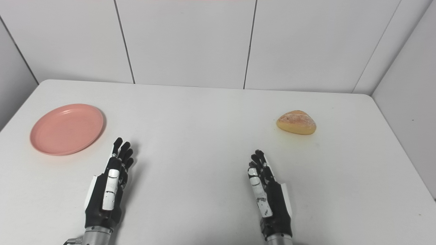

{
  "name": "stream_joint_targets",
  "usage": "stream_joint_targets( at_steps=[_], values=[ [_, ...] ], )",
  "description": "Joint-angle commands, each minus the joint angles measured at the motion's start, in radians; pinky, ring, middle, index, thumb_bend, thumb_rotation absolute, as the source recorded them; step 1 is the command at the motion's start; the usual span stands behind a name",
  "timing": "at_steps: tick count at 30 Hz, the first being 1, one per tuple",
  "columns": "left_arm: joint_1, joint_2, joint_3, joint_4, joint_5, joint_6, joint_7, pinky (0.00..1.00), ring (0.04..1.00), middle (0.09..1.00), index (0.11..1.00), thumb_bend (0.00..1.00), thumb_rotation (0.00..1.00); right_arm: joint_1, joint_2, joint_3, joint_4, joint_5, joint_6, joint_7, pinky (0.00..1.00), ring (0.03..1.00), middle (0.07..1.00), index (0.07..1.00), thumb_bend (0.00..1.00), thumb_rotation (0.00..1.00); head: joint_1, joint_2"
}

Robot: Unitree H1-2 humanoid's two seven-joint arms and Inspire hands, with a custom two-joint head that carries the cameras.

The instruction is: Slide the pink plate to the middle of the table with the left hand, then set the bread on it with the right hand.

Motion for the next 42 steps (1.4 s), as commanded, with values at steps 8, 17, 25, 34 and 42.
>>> stream_joint_targets(
  at_steps=[8,17,25,34,42],
  values=[
    [-0.027,0.004,0.002,-0.046,-0.015,0.009,-0.009,1.00,0.986,0.984,0.987,0.68,0.92,-0.026,0.007,0.002,-0.050,-0.004,-0.022,-0.002,0.95,0.919,0.918,0.925,0.76,0.84,-0.003,0.011],
    [-0.029,0.003,-0.001,-0.045,-0.015,0.015,-0.008,1.00,0.987,0.985,0.979,0.69,0.91,-0.028,0.004,0.000,-0.045,-0.001,-0.013,0.000,0.94,0.916,0.918,0.919,0.76,0.83,-0.002,0.006],
    [-0.030,0.003,-0.004,-0.042,-0.011,0.013,-0.010,1.00,0.992,0.991,0.979,0.70,0.93,-0.027,0.004,-0.001,-0.048,0.003,-0.011,0.002,0.93,0.919,0.920,0.920,0.75,0.82,0.002,0.005],
    [-0.032,0.004,-0.002,-0.034,-0.009,0.003,-0.008,1.00,0.988,0.989,0.976,0.70,0.91,-0.029,0.003,-0.005,-0.043,0.011,-0.008,0.002,0.92,0.912,0.917,0.913,0.75,0.80,0.005,0.007],
    [-0.028,-0.007,-0.012,-0.004,0.015,-0.031,-0.001,1.00,0.979,0.980,0.972,0.66,0.91,-0.023,-0.005,-0.014,-0.018,0.023,-0.038,0.007,0.92,0.912,0.920,0.921,0.74,0.80,0.060,-0.049]
  ],
)
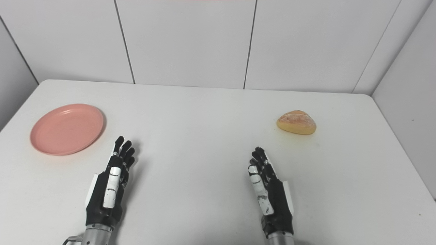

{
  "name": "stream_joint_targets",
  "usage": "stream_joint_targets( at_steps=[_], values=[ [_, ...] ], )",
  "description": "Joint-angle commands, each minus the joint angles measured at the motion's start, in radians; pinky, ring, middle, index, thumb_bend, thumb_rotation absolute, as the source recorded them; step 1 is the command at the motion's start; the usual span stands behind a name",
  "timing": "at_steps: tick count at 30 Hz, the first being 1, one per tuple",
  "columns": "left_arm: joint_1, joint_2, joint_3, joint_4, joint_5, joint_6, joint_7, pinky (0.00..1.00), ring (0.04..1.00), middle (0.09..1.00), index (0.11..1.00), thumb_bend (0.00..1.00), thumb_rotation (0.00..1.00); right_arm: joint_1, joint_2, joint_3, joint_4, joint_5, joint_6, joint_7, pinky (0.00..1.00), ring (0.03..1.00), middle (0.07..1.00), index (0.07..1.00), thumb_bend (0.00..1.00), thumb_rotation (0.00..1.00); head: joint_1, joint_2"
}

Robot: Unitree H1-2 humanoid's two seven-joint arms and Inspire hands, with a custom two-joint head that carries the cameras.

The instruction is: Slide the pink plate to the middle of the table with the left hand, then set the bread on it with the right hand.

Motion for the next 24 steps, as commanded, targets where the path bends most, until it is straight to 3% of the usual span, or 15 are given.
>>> stream_joint_targets(
  at_steps=[1,4,5,8,9,14,16,24],
  values=[
    [-0.016,-0.014,-0.013,-0.001,0.023,-0.059,0.000,1.00,0.980,0.980,0.972,0.65,0.92,-0.014,-0.012,-0.009,-0.005,0.020,-0.048,0.012,0.92,0.912,0.921,0.922,0.75,0.80,0.034,-0.027],
    [-0.013,-0.026,-0.021,0.019,0.038,-0.082,0.008,1.00,0.977,0.977,0.970,0.66,0.92,-0.009,-0.022,-0.017,0.008,0.034,-0.059,0.021,0.92,0.914,0.925,0.924,0.75,0.80,0.039,-0.031],
    [-0.012,-0.037,-0.027,0.036,0.054,-0.103,0.016,1.00,0.975,0.975,0.969,0.66,0.92,-0.005,-0.031,-0.023,0.017,0.042,-0.068,0.026,0.93,0.914,0.926,0.925,0.76,0.80,0.091,-0.078],
    [-0.012,-0.063,-0.043,0.077,0.091,-0.151,0.035,1.00,0.956,0.961,0.959,0.63,0.93,0.000,-0.055,-0.037,0.044,0.065,-0.091,0.039,0.93,0.919,0.930,0.936,0.76,0.81,0.118,-0.104],
    [-0.013,-0.071,-0.049,0.093,0.107,-0.167,0.042,1.00,0.953,0.960,0.958,0.63,0.94,0.000,-0.064,-0.043,0.054,0.077,-0.100,0.047,0.93,0.923,0.933,0.939,0.76,0.81,0.152,-0.131],
    [-0.017,-0.094,-0.062,0.129,0.146,-0.202,0.059,0.98,0.951,0.964,0.966,0.61,0.94,-0.003,-0.085,-0.059,0.084,0.114,-0.122,0.067,0.97,0.936,0.944,0.946,0.75,0.80,0.182,-0.141],
    [-0.022,-0.101,-0.070,0.149,0.172,-0.214,0.065,0.98,0.953,0.968,0.970,0.63,0.95,-0.007,-0.098,-0.069,0.102,0.129,-0.133,0.078,0.99,0.946,0.952,0.955,0.74,0.81,0.228,-0.168],
    [-0.032,-0.119,-0.080,0.185,0.206,-0.233,0.083,0.97,0.954,0.973,0.973,0.62,0.96,-0.018,-0.113,-0.086,0.140,0.148,-0.154,0.096,1.00,0.953,0.961,0.969,0.77,0.82,0.242,-0.180]
  ],
)
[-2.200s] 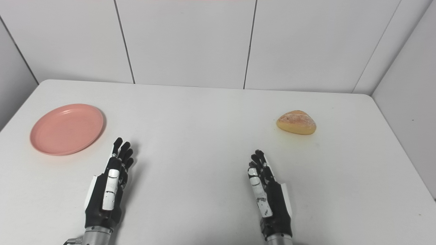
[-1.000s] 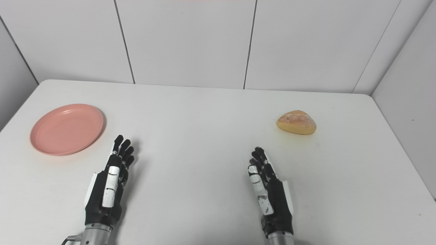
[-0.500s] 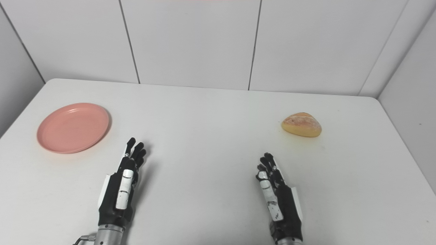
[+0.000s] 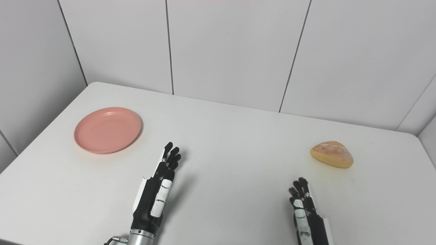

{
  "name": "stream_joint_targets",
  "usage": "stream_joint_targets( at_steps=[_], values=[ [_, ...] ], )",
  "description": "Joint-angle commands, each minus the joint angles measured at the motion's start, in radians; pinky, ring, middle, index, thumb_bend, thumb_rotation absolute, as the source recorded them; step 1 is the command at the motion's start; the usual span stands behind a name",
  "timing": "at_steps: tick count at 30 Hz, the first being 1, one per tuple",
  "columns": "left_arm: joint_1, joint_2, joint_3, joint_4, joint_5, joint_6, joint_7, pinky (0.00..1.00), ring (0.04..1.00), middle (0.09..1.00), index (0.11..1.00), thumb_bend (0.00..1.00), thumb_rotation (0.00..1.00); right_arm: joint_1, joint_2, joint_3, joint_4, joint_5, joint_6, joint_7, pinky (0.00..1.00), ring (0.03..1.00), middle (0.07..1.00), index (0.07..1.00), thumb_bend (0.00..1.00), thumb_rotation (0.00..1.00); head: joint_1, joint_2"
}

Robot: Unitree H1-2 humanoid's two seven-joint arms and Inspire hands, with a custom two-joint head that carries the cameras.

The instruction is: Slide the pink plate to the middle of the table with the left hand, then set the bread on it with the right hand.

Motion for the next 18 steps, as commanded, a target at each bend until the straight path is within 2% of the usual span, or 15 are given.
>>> stream_joint_targets(
  at_steps=[1,11,12,18],
  values=[
    [-0.004,-0.025,-0.018,0.055,0.010,-0.022,0.013,0.97,0.955,0.974,0.974,0.62,0.97,0.003,-0.012,-0.013,0.024,0.004,-0.042,0.005,1.00,0.953,0.962,0.968,0.77,0.82,0.000,0.001],
    [-0.011,-0.024,-0.016,0.098,0.020,-0.058,0.022,0.97,0.955,0.976,0.972,0.61,0.98,-0.004,-0.008,-0.015,0.053,0.001,-0.053,0.007,0.99,0.943,0.958,0.963,0.77,0.81,-0.004,-0.021],
    [-0.013,-0.023,-0.015,0.106,0.020,-0.063,0.022,0.97,0.955,0.976,0.972,0.61,0.98,-0.006,-0.008,-0.015,0.059,-0.002,-0.058,0.007,0.99,0.943,0.958,0.963,0.77,0.81,-0.012,-0.033],
    [-0.015,-0.017,-0.009,0.125,0.007,-0.081,0.017,0.98,0.958,0.977,0.971,0.61,0.99,-0.011,0.000,-0.011,0.082,-0.003,-0.075,0.008,0.98,0.930,0.952,0.960,0.73,0.80,-0.024,-0.053]
  ],
)
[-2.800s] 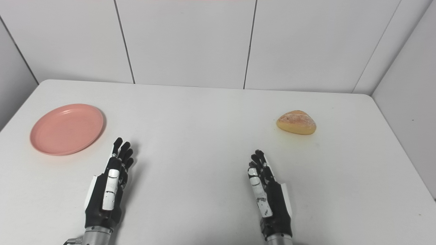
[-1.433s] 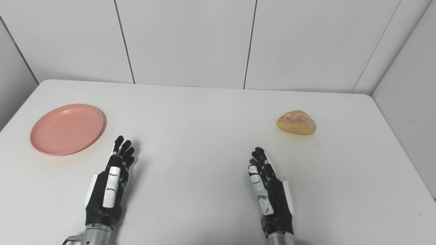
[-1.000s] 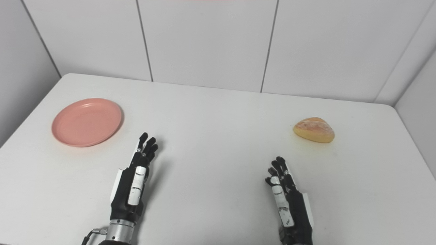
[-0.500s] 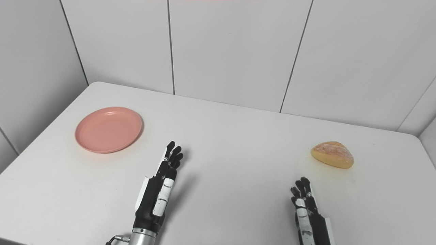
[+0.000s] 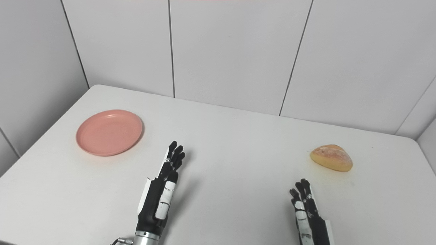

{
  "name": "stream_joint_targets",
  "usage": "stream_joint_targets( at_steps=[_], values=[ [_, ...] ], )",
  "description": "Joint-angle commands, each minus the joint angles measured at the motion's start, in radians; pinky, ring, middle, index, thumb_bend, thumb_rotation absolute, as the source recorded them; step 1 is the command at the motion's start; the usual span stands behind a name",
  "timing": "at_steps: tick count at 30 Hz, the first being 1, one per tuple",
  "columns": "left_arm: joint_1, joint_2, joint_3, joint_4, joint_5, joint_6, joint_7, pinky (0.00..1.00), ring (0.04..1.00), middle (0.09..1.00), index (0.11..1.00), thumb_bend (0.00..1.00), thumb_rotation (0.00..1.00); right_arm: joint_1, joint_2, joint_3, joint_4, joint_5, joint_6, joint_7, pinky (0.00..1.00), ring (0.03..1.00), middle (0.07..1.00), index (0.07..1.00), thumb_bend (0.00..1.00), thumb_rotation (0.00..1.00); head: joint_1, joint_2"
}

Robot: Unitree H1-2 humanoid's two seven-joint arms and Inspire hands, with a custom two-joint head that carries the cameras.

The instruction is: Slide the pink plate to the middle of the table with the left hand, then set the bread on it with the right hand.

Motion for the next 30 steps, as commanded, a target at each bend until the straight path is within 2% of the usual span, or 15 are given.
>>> stream_joint_targets(
  at_steps=[1,3,5,8,9,11,17,26,30],
  values=[
    [0.002,-0.003,-0.004,0.083,-0.012,-0.004,-0.001,0.98,0.960,0.979,0.972,0.60,0.99,0.001,0.001,-0.005,0.047,0.002,-0.039,0.004,0.98,0.928,0.950,0.958,0.73,0.79,-0.001,-0.005],
    [0.002,-0.002,-0.005,0.084,-0.014,-0.005,-0.002,0.99,0.962,0.980,0.973,0.60,0.99,0.000,0.002,-0.004,0.048,0.001,-0.039,0.003,0.97,0.924,0.948,0.955,0.72,0.79,-0.001,-0.005],
    [-0.001,-0.001,-0.004,0.099,-0.013,-0.016,0.000,0.98,0.961,0.980,0.973,0.60,0.99,-0.002,0.001,-0.003,0.062,-0.005,-0.050,0.003,0.97,0.923,0.948,0.955,0.72,0.79,-0.004,-0.037],
    [-0.005,-0.001,-0.002,0.114,-0.012,-0.025,0.001,0.98,0.960,0.975,0.971,0.60,0.99,-0.007,0.000,-0.003,0.080,-0.016,-0.069,0.000,0.95,0.920,0.949,0.956,0.72,0.80,-0.004,-0.041],
    [-0.010,-0.001,-0.001,0.125,-0.013,-0.033,0.002,0.98,0.960,0.975,0.971,0.60,0.99,-0.010,-0.001,-0.004,0.090,-0.011,-0.073,0.003,0.95,0.920,0.949,0.956,0.72,0.80,-0.005,-0.057],
    [-0.017,0.001,0.001,0.143,-0.012,-0.045,0.002,0.97,0.958,0.976,0.967,0.59,0.99,-0.017,-0.001,-0.007,0.105,0.001,-0.077,0.009,0.96,0.922,0.950,0.957,0.72,0.79,-0.006,-0.062],
    [-0.025,0.004,0.004,0.164,-0.014,-0.064,0.001,0.97,0.954,0.977,0.967,0.56,0.99,-0.024,-0.003,-0.008,0.122,0.004,-0.085,0.012,0.96,0.924,0.951,0.960,0.69,0.78,-0.011,-0.068],
    [-0.026,0.008,0.008,0.161,-0.028,-0.065,-0.003,0.97,0.954,0.975,0.968,0.58,0.99,-0.026,0.004,-0.003,0.130,-0.012,-0.094,0.003,0.94,0.913,0.943,0.955,0.68,0.78,-0.024,-0.066],
    [-0.049,0.008,0.011,0.128,-0.056,-0.033,-0.016,0.96,0.933,0.960,0.976,0.66,0.96,-0.032,0.012,-0.003,0.141,-0.011,-0.092,-0.001,0.94,0.910,0.942,0.948,0.69,0.77,-0.036,-0.072]
  ],
)
